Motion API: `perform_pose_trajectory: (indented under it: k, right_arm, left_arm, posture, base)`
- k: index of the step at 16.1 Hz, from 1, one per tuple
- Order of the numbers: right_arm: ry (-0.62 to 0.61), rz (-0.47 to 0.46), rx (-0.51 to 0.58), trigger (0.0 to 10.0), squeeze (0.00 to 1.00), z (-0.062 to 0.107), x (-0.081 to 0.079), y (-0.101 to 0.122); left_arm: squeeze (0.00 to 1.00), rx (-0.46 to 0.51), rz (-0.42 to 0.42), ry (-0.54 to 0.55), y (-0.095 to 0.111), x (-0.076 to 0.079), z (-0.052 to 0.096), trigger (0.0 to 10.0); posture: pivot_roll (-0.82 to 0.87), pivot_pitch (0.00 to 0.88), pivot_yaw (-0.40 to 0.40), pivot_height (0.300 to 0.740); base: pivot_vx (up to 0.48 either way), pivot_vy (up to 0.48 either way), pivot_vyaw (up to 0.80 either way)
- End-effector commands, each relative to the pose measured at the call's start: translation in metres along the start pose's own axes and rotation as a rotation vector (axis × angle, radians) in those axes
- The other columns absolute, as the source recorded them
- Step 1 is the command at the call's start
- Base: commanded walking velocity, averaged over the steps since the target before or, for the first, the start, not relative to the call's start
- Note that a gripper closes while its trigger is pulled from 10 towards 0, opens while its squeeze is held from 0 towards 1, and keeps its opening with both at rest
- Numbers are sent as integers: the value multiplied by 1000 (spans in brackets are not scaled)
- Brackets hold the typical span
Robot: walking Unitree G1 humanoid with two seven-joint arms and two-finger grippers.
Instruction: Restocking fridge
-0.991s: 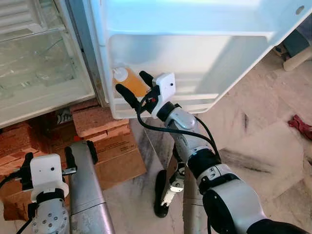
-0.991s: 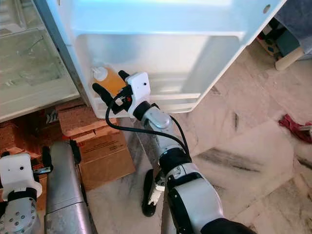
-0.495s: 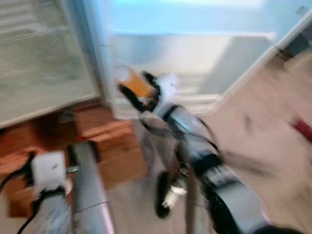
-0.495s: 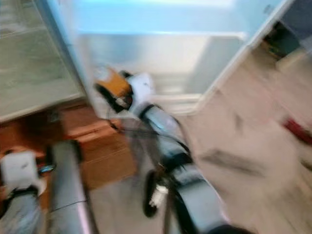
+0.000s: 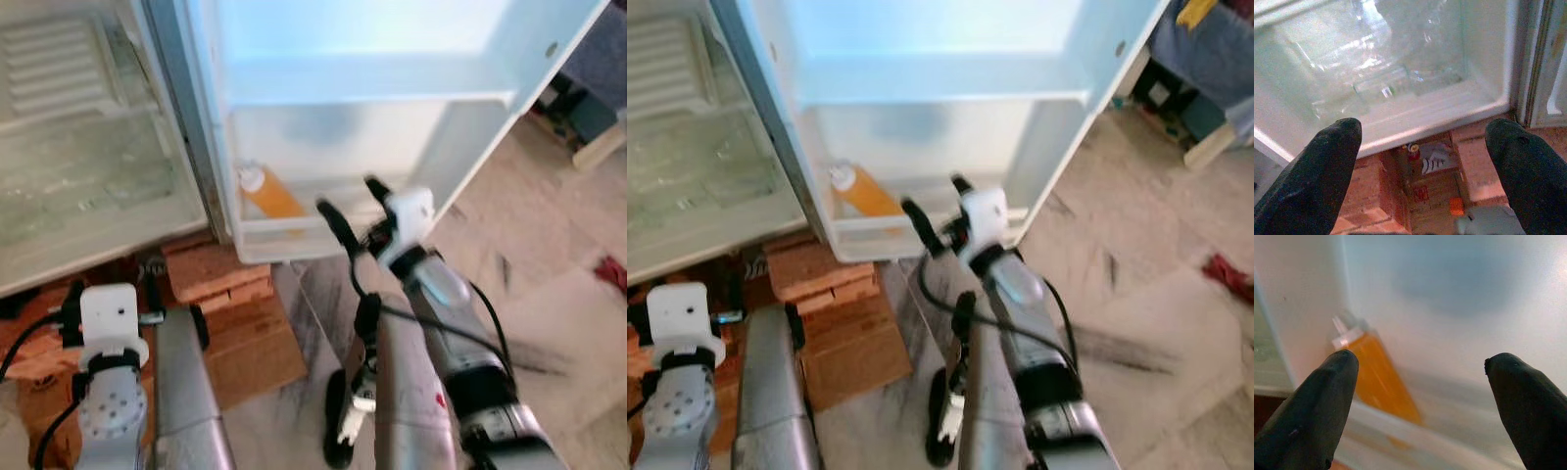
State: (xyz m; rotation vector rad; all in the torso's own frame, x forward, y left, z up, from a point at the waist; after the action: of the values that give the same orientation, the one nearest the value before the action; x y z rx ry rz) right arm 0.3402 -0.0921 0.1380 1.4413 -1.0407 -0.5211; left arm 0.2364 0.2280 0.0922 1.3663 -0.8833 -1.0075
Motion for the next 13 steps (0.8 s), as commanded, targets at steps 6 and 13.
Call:
perform_pose_trajectory:
  k: [6,13]
  right_arm:
    - [-81,-89,-9,10000,0,21,-1,9]
    - [-153,-113,-55,10000,0,25,3,10]
  left_arm:
    - [0,-10,-15,-84,-6,15,-5,10000]
    - [0,4,-11,-140,-6,25,-9,10000]
  posture:
    - [219,62,-57,456]
    - [211,31,-50,526]
  base:
    - [0,0,0]
    - [0,0,0]
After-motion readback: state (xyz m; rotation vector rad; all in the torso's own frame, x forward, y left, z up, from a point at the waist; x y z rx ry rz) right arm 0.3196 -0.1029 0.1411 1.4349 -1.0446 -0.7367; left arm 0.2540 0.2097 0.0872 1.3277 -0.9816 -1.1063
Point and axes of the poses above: a point about 5 cm out from each wrist's last joint towards the gripper, its own z axis pointing back from the gripper into the wrist, its own y axis along the axis of the wrist's last joint, x = y × z, the point moved 3 cm from there along -z, pointing out of the wrist towards the gripper, and after that the axes turned 13 degrees about z, right-handed, at the moved point
